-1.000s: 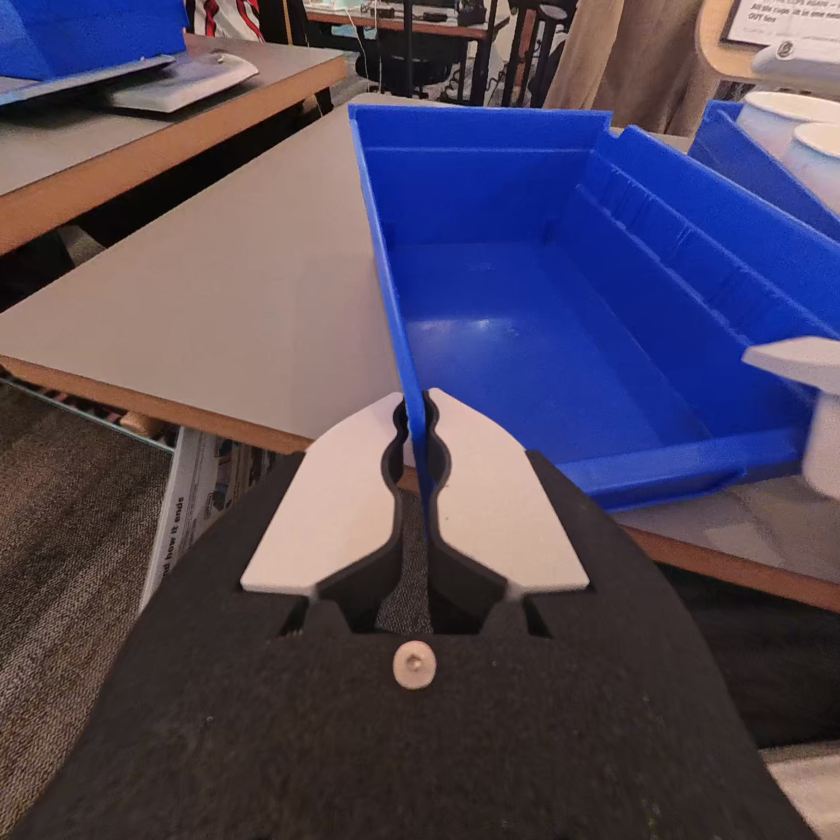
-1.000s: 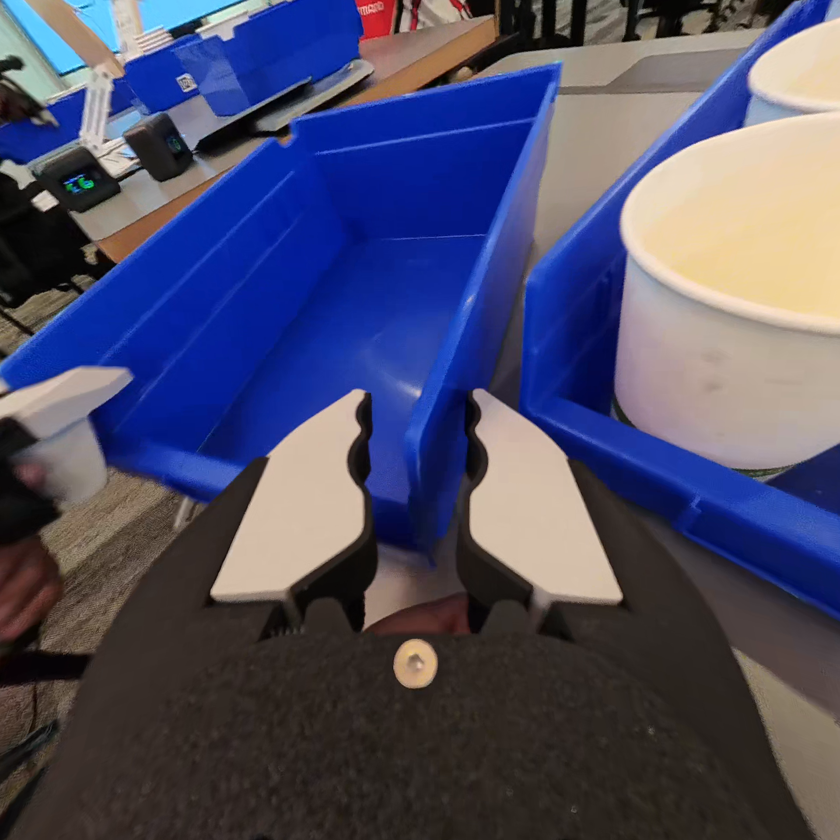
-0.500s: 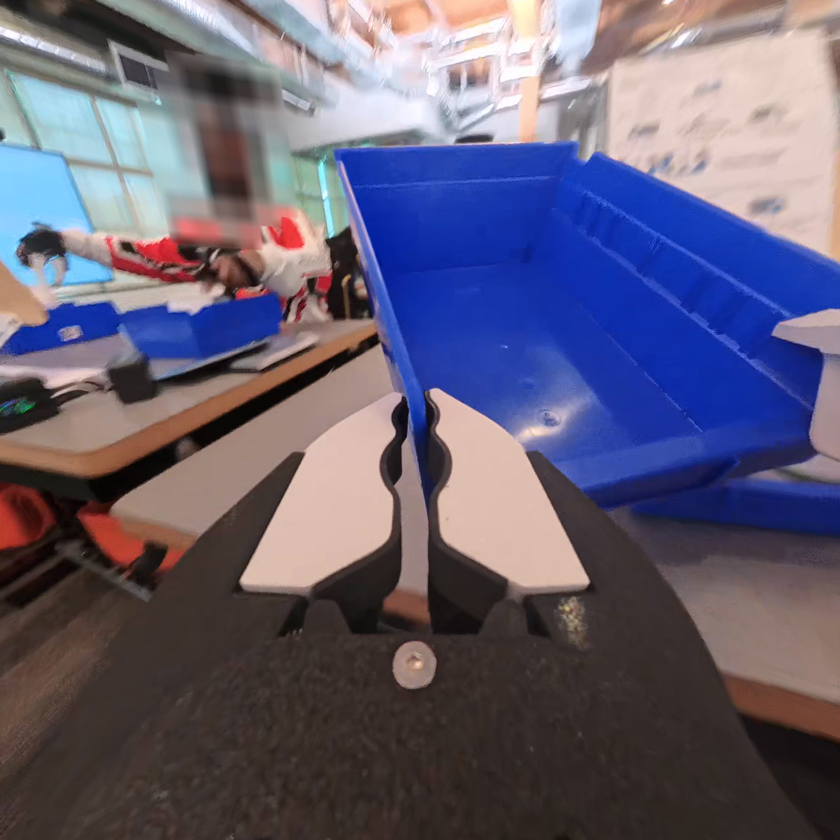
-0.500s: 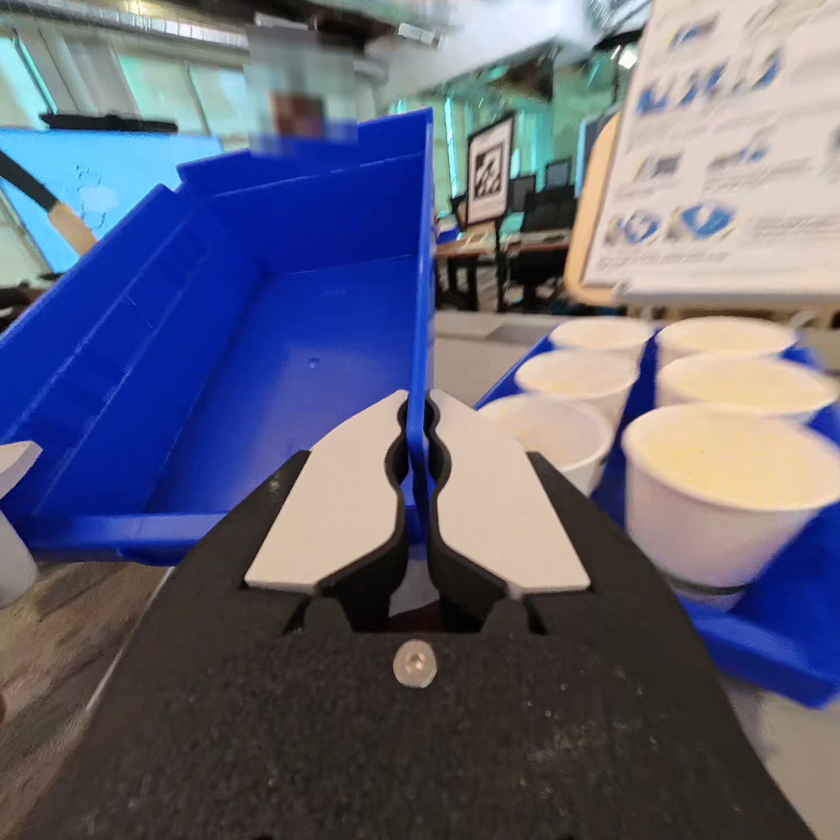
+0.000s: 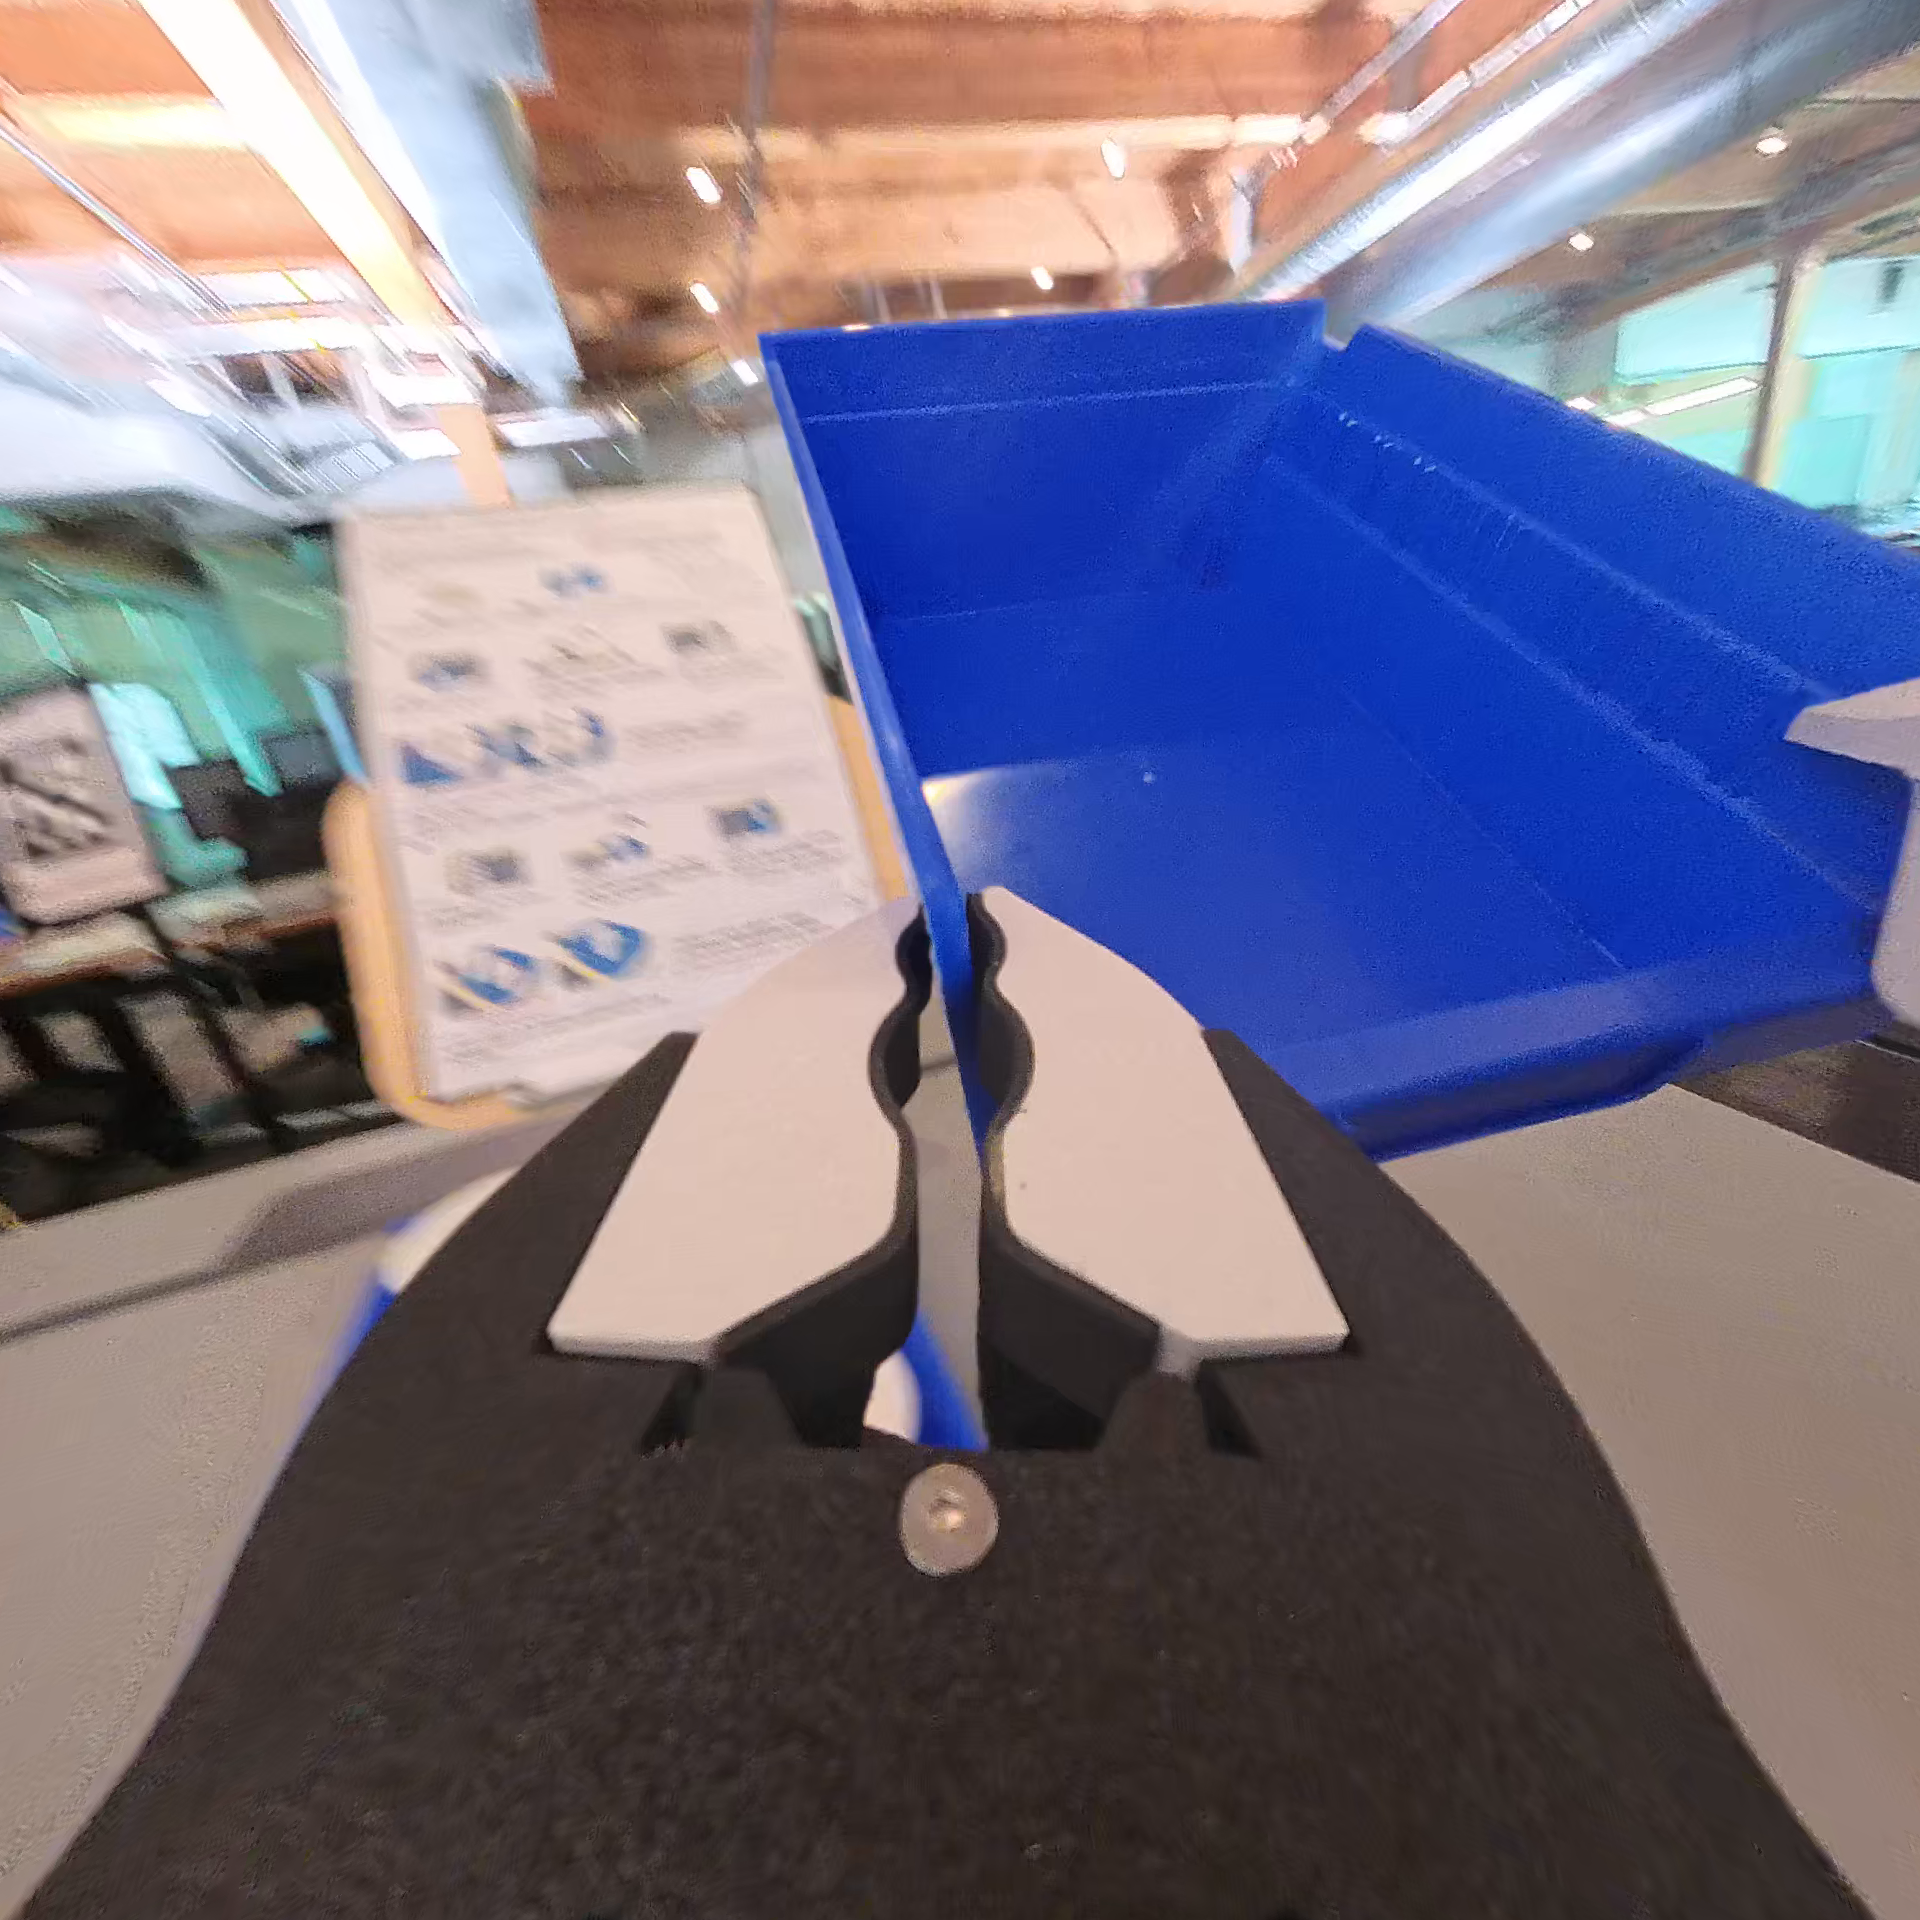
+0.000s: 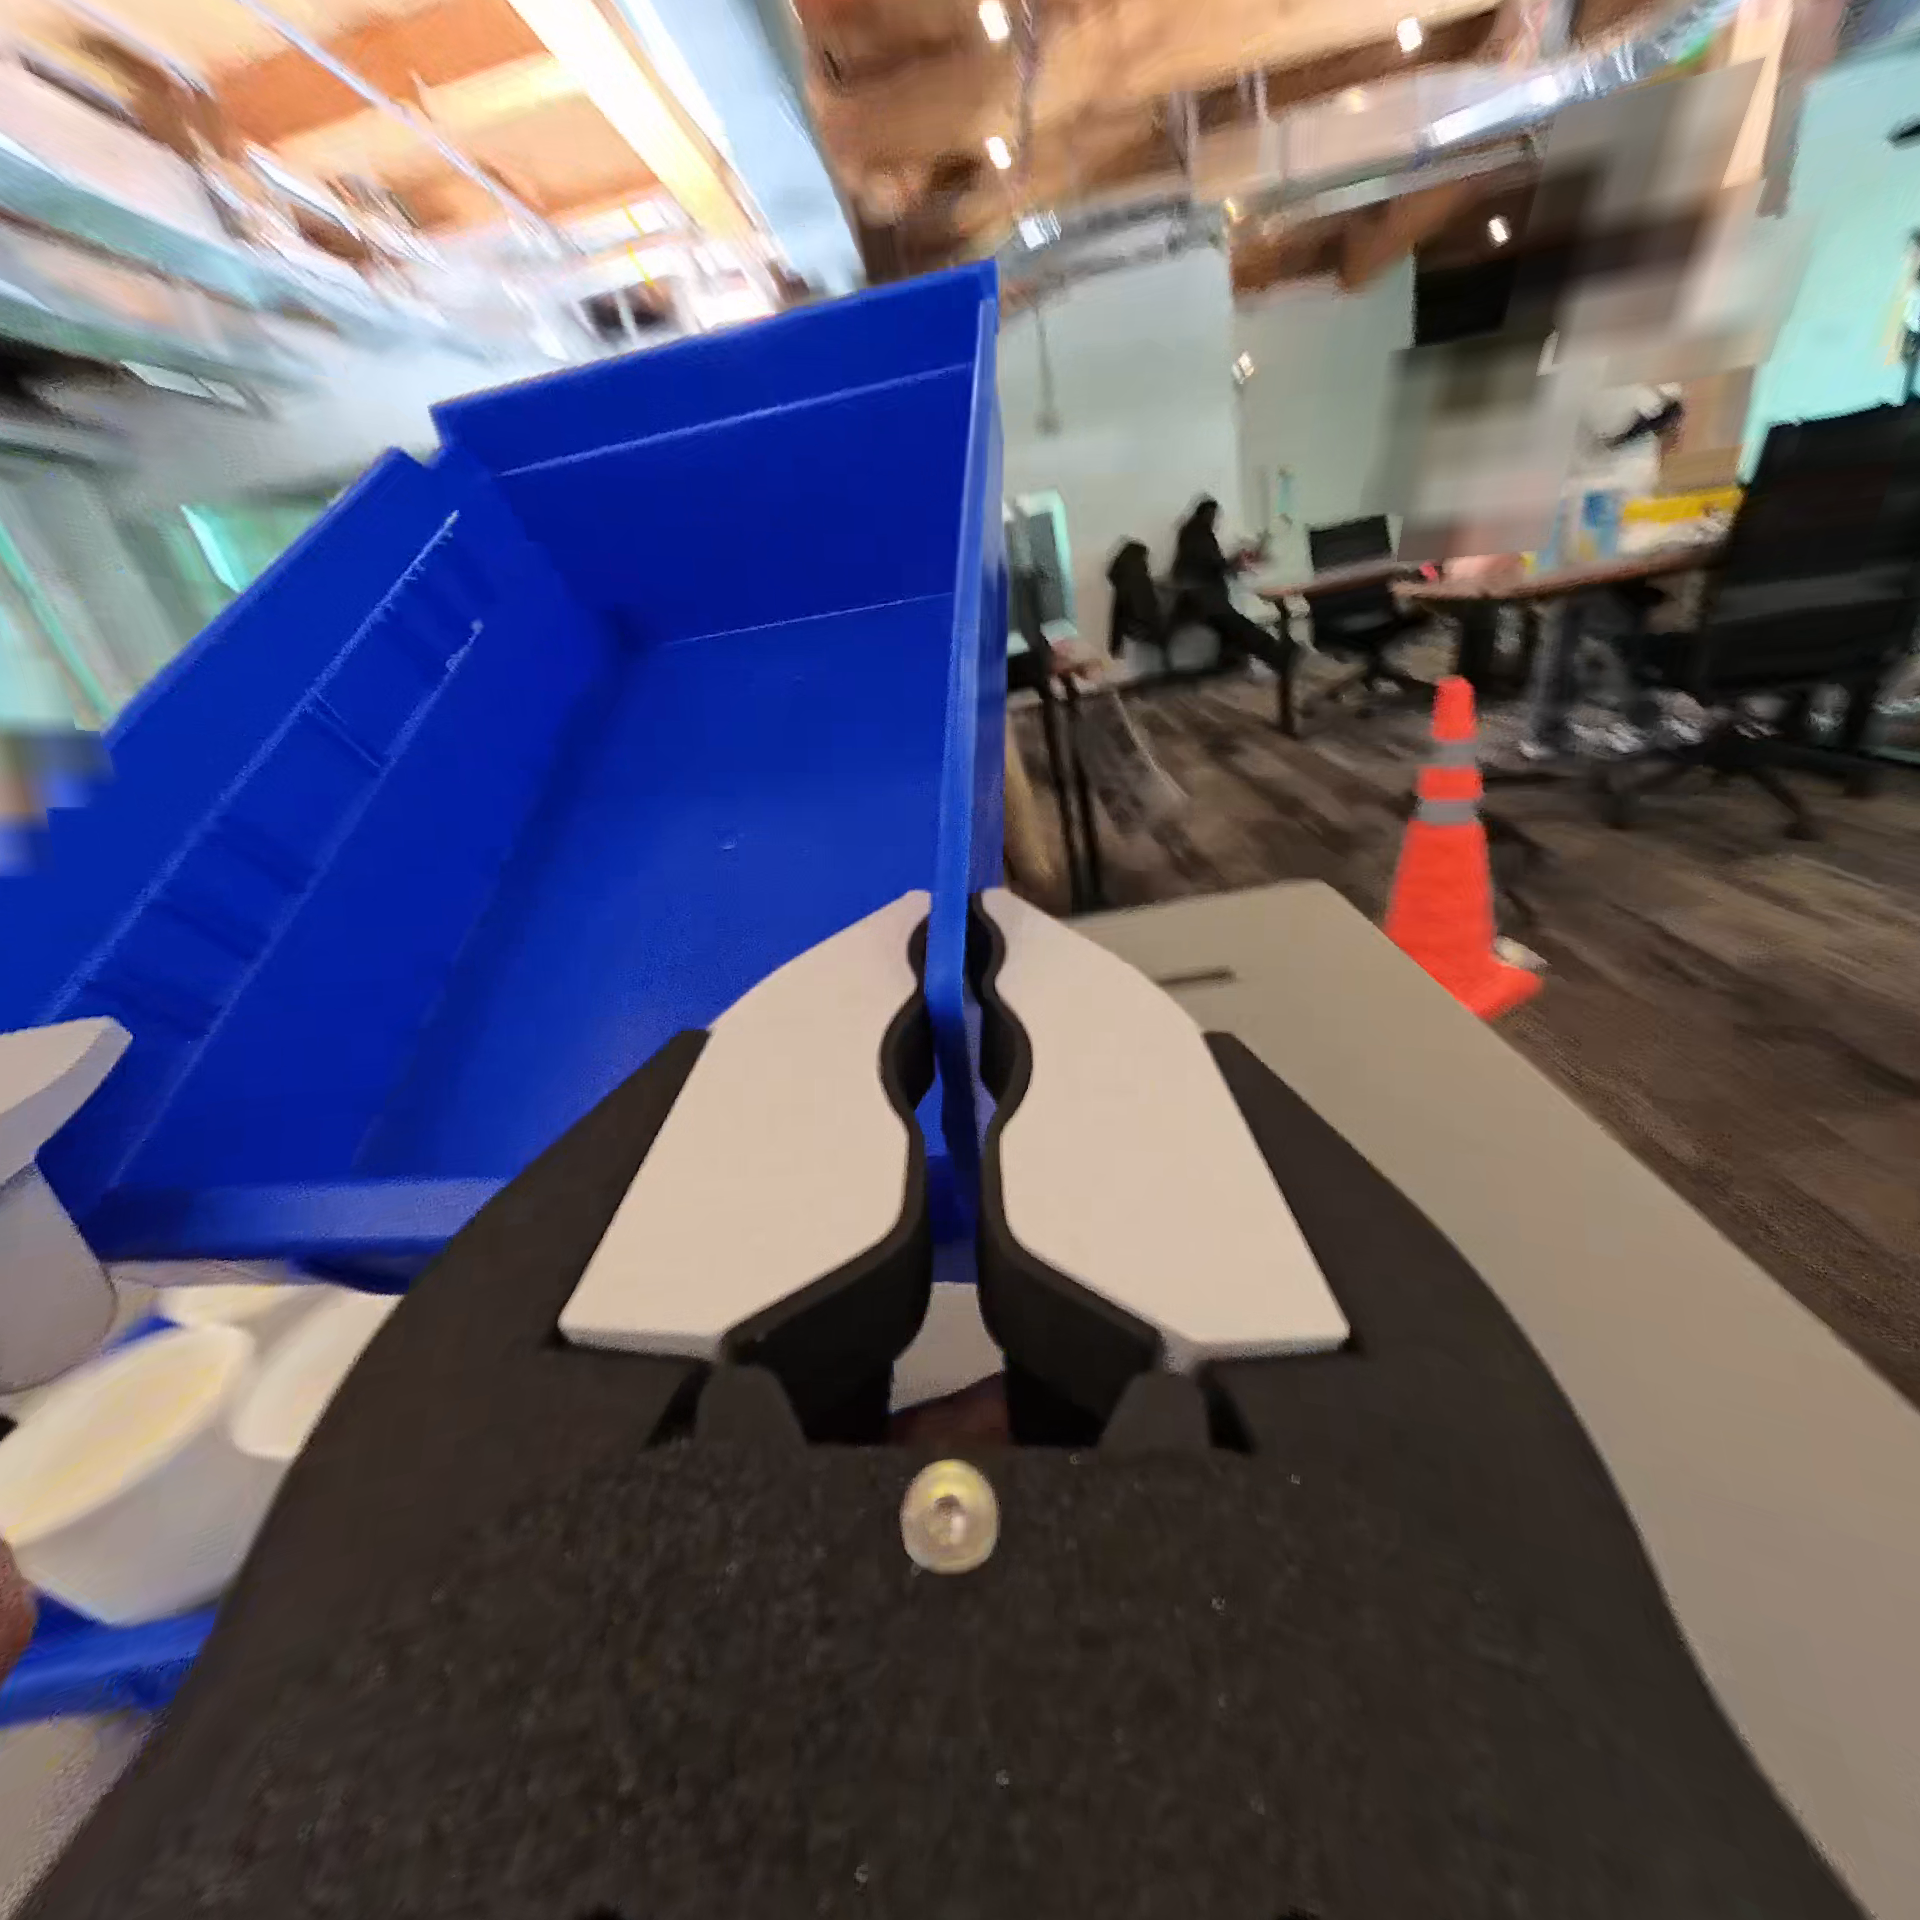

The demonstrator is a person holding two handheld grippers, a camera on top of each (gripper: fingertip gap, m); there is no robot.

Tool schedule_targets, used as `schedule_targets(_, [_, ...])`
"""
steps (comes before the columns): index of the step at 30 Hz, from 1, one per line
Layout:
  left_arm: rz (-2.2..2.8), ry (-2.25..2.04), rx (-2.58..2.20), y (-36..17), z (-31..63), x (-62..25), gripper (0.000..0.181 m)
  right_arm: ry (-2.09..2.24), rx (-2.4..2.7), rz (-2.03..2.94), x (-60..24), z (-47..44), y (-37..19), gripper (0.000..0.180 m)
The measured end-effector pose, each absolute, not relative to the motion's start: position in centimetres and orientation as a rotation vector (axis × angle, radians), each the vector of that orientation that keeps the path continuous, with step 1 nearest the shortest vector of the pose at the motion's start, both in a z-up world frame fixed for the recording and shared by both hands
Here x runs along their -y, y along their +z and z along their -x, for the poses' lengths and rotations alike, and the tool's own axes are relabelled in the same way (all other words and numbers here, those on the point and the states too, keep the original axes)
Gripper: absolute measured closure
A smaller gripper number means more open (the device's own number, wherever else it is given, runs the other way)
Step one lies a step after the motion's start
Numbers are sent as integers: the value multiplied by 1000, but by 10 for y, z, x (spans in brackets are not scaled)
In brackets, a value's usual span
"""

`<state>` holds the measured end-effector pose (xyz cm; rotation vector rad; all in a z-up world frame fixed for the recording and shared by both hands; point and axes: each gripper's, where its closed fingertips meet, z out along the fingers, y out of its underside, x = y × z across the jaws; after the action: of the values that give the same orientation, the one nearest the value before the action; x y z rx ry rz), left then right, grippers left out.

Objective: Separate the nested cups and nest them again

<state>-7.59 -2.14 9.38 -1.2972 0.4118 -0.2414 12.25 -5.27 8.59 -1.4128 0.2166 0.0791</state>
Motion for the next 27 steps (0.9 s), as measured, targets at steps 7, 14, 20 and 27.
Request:
schedule_targets(7, [1631,-435,-490,-38,-44,-19,174,63,-367,1799,15,-233,-36,176])
schedule_targets(14, [1778,-357,-575,-110,-75,-34,171,155,-354,1938,-14,-262,-112,176])
schedule_targets(20, [1916,-466,-700,-136,-91,-25,146,202,-395,1926,-21,-273,-126,175])
schedule_targets(27, [1939,-591,-754,-120,-18,17,123,98,-443,1862,3,-280,-91,147])
